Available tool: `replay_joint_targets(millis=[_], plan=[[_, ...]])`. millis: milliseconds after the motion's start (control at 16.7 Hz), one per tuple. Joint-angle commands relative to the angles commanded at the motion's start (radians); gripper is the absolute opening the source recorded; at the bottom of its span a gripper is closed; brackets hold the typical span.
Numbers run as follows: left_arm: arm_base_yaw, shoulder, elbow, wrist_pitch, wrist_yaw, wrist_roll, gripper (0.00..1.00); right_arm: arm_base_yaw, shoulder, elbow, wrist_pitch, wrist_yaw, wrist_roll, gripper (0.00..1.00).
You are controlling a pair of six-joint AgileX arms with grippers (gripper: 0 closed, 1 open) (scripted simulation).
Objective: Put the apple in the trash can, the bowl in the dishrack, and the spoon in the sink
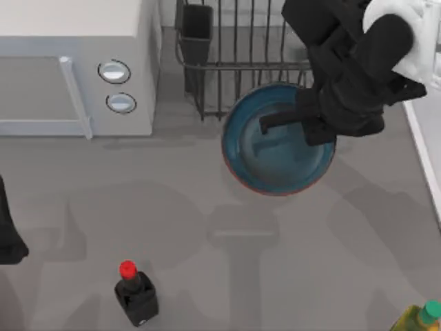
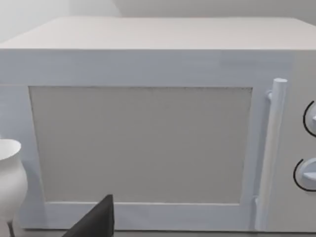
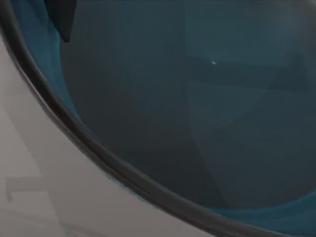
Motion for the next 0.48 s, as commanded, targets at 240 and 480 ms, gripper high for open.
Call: replay_joint_targets(millis=[240, 480], plan=[[0.0, 0.0, 0.0, 0.0, 0.0, 0.0, 1.0, 0.138, -0.076, -0.021, 0.326, 0.274, -0.127, 0.0], [0.0, 0.0, 0.0, 0.0, 0.0, 0.0, 1.0, 0.273, -0.177, -0.046, 0.662, 0.553, -0.258, 0.0]])
